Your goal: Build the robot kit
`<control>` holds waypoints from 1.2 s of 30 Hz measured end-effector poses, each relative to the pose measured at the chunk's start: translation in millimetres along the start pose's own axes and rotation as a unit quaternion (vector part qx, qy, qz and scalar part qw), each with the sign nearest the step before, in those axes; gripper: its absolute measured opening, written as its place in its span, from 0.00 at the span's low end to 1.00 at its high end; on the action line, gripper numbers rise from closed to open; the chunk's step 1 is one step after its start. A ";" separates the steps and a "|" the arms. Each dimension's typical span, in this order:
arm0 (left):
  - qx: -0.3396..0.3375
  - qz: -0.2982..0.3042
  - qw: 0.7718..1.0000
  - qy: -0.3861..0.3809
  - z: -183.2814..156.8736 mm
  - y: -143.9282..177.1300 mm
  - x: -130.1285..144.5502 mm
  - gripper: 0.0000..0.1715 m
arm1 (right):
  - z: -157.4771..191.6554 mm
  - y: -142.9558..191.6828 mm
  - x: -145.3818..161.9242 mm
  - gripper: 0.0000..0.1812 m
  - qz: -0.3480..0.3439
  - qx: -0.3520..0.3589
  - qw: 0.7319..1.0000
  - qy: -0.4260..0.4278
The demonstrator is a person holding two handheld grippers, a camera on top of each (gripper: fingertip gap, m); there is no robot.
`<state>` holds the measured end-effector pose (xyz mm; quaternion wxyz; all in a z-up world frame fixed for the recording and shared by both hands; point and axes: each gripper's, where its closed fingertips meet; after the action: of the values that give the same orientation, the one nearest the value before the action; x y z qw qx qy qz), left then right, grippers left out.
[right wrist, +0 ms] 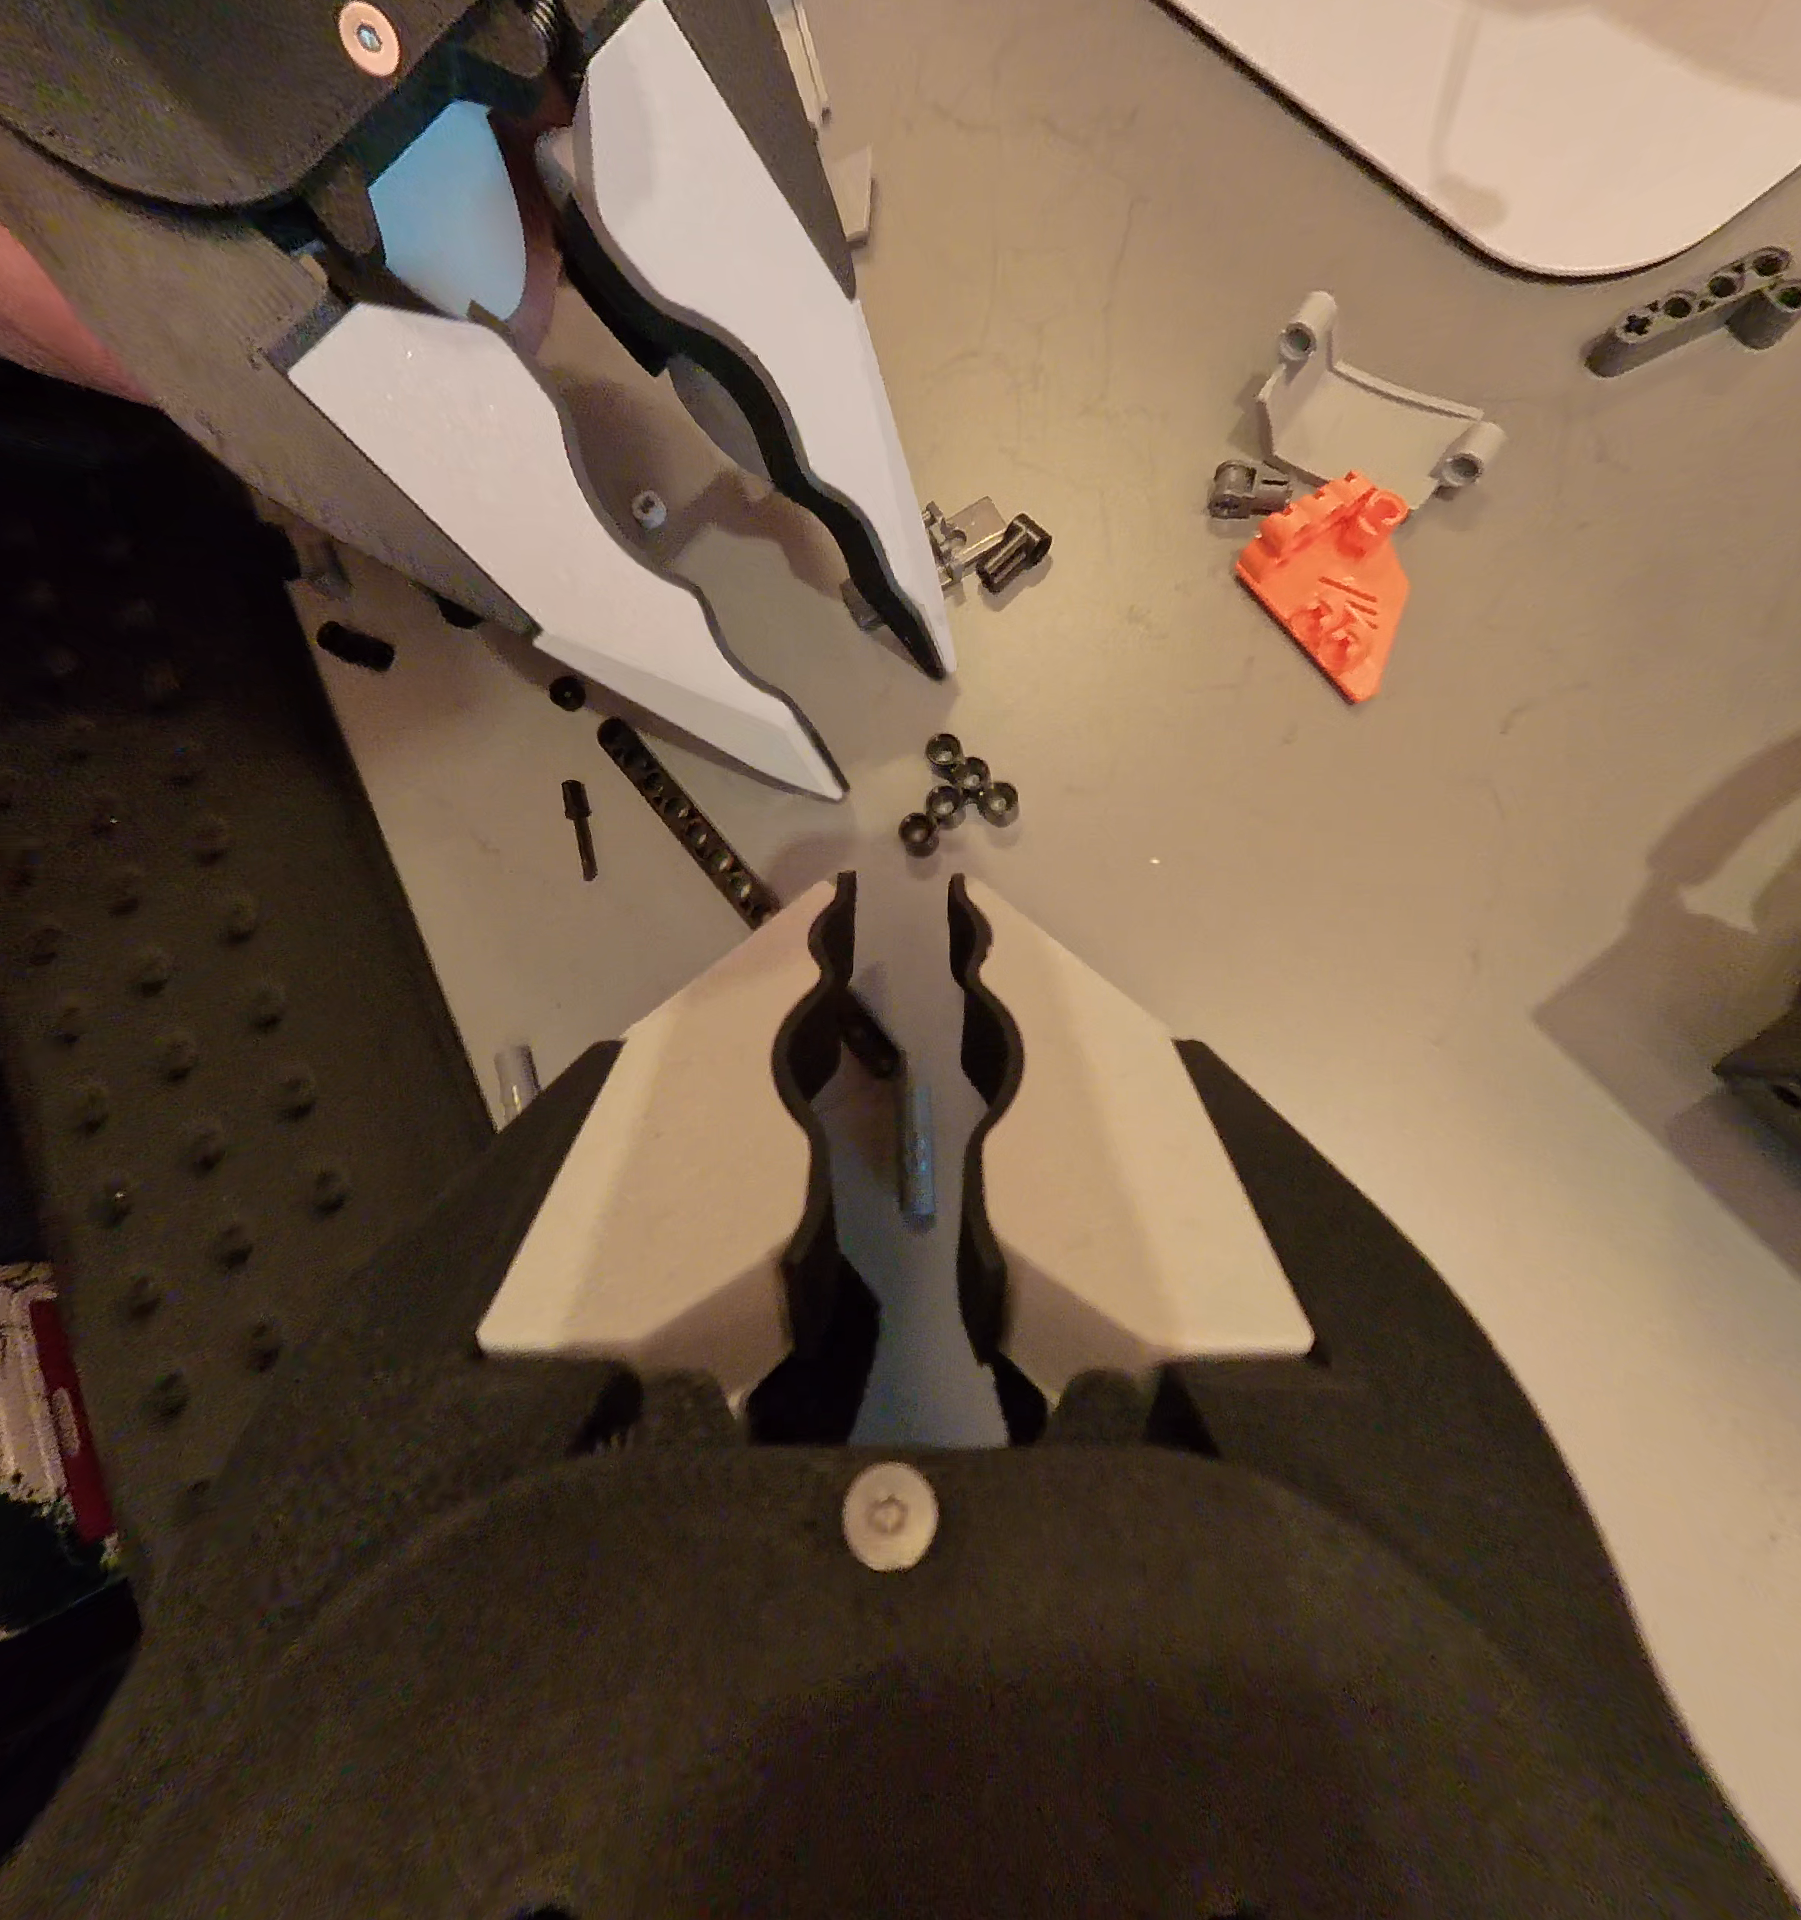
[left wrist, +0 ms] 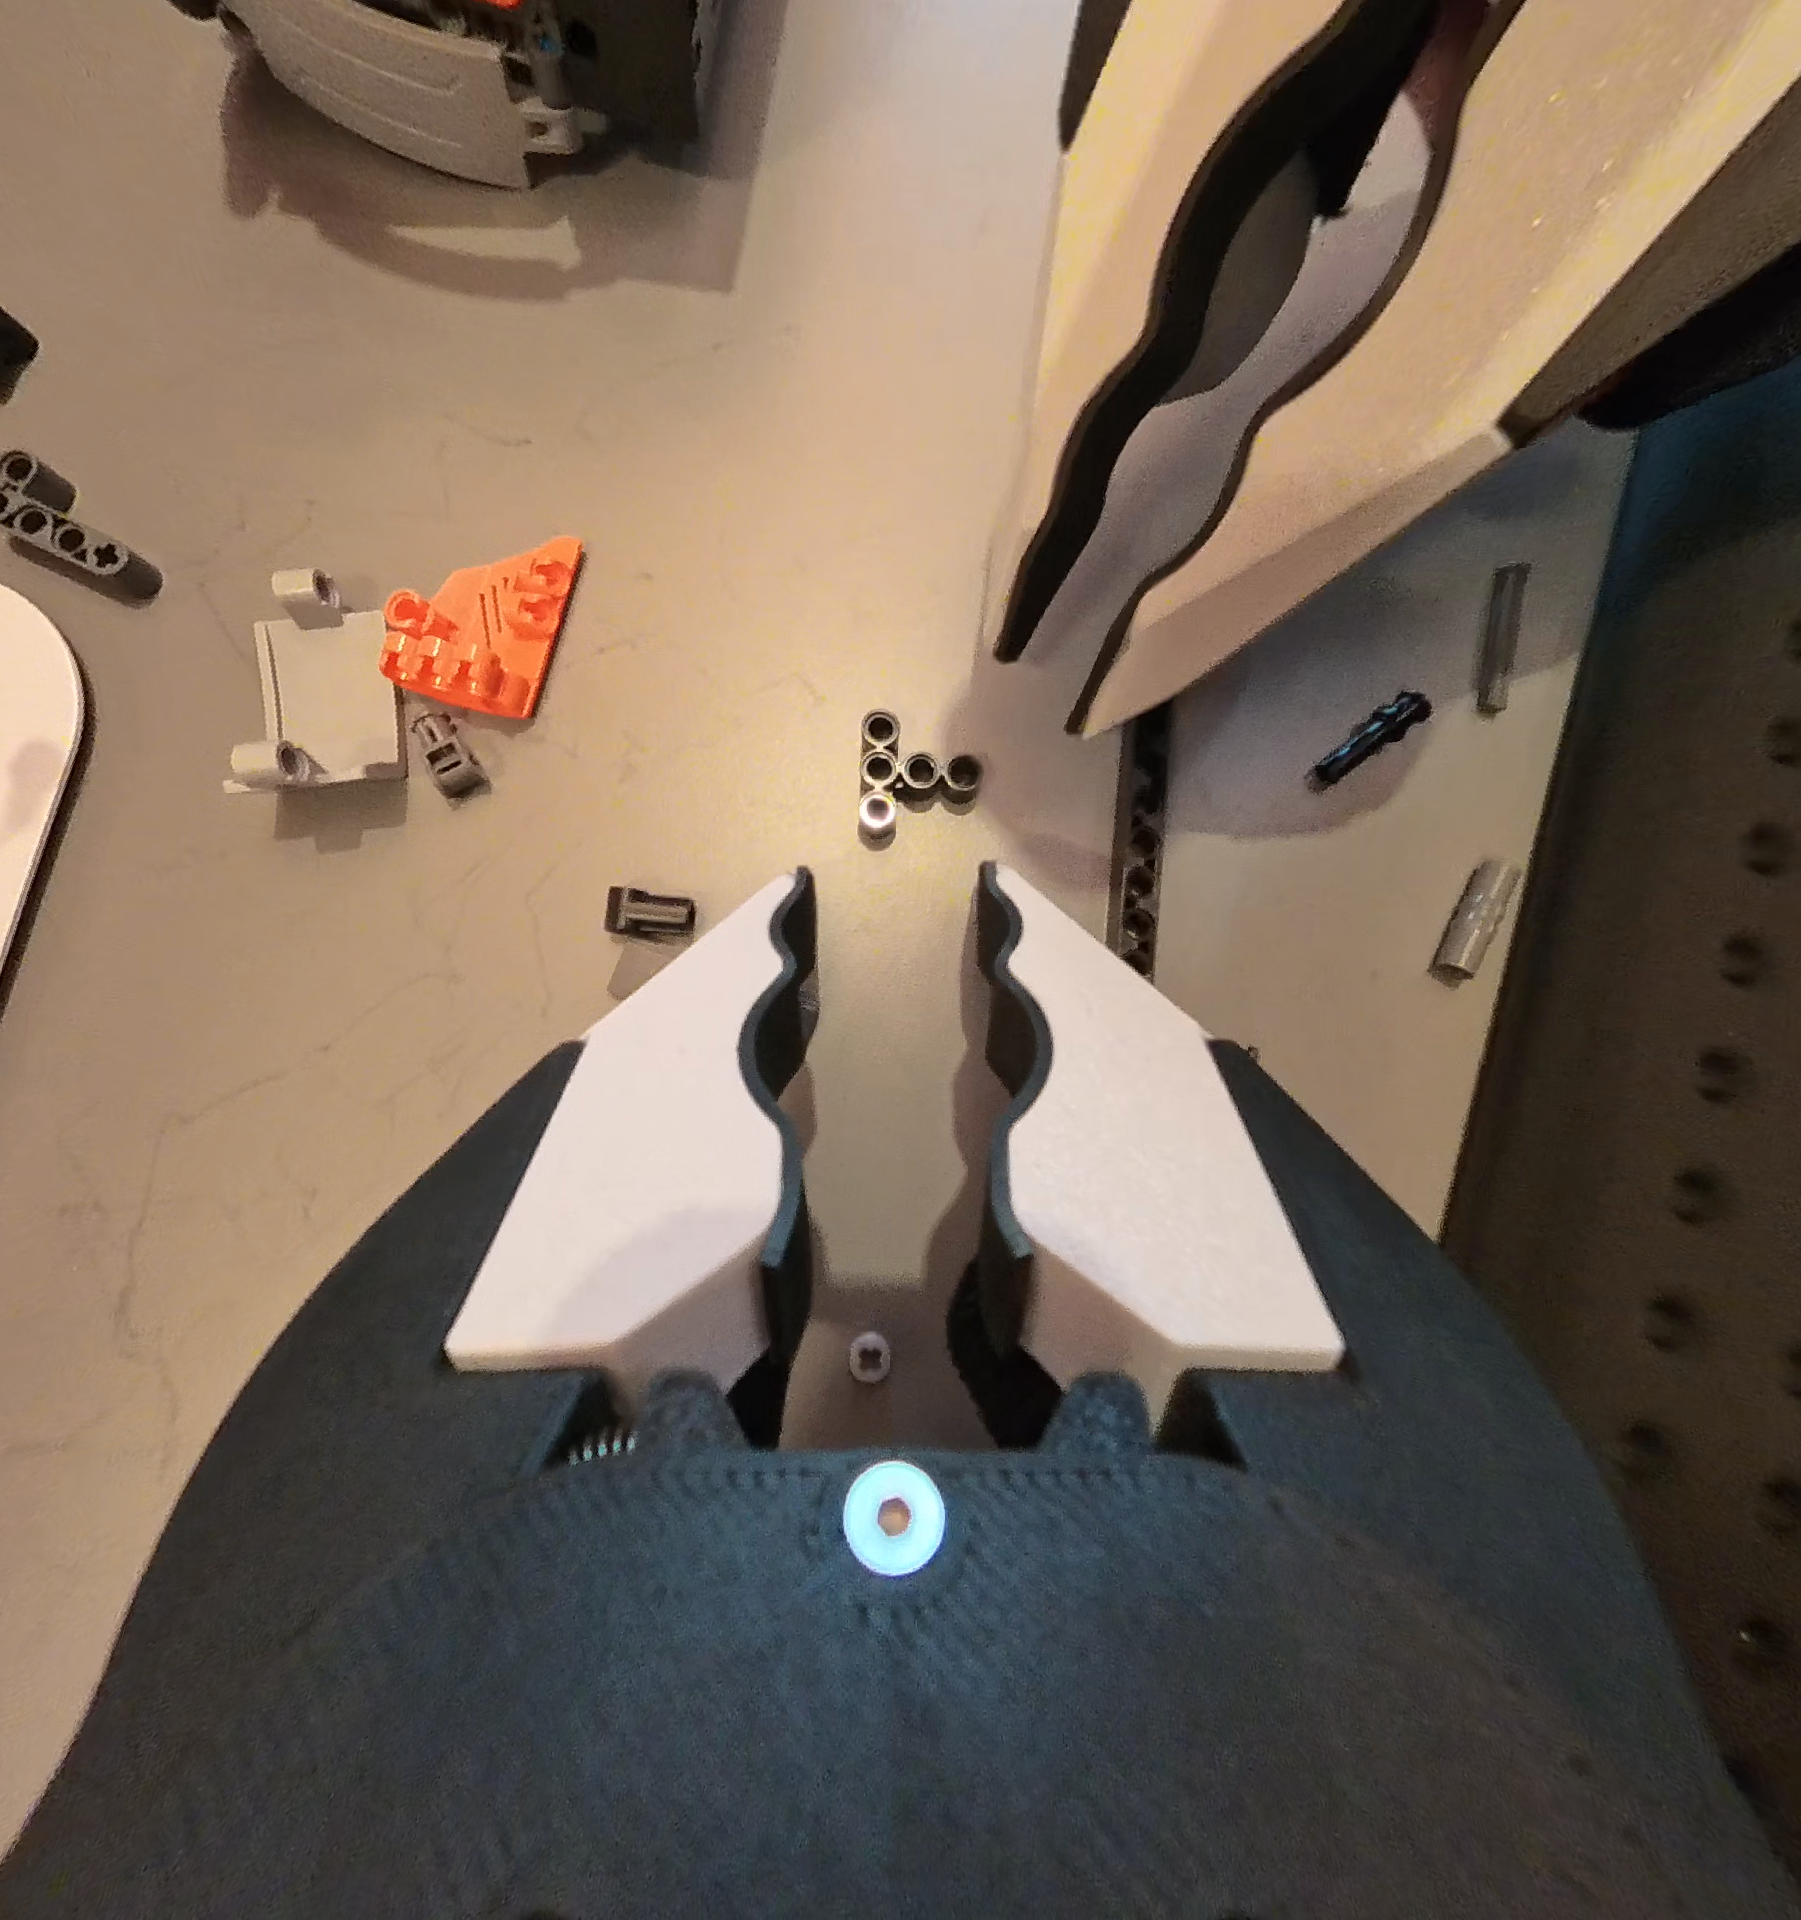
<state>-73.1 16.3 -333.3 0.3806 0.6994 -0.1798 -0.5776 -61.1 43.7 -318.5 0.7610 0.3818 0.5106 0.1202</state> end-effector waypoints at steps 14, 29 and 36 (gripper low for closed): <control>0.021 -0.009 1.000 -0.002 -18.0 -7.6 -4.7 0.13 | -10.7 -17.4 2.6 0.04 0.032 0.022 0.999 0.014; 0.005 -0.020 1.000 0.004 -14.5 2.3 -3.4 0.14 | -12.2 -17.7 2.8 0.02 0.037 0.022 0.999 0.027; 0.003 -0.022 1.000 0.008 -15.5 6.7 1.3 0.14 | -14.9 -15.9 3.8 0.02 0.042 0.021 0.998 0.033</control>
<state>-56.9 16.1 -328.5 0.3667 0.7090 -0.1631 -0.5798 -75.5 41.9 -335.1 0.7299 0.4145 0.5213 0.1541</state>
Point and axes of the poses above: each gripper's, where its closed fingertips meet, y back along the fingers, x out of its underside, z = x × y across the jaws, and after that the axes turned 2 degrees about -z, right-handed
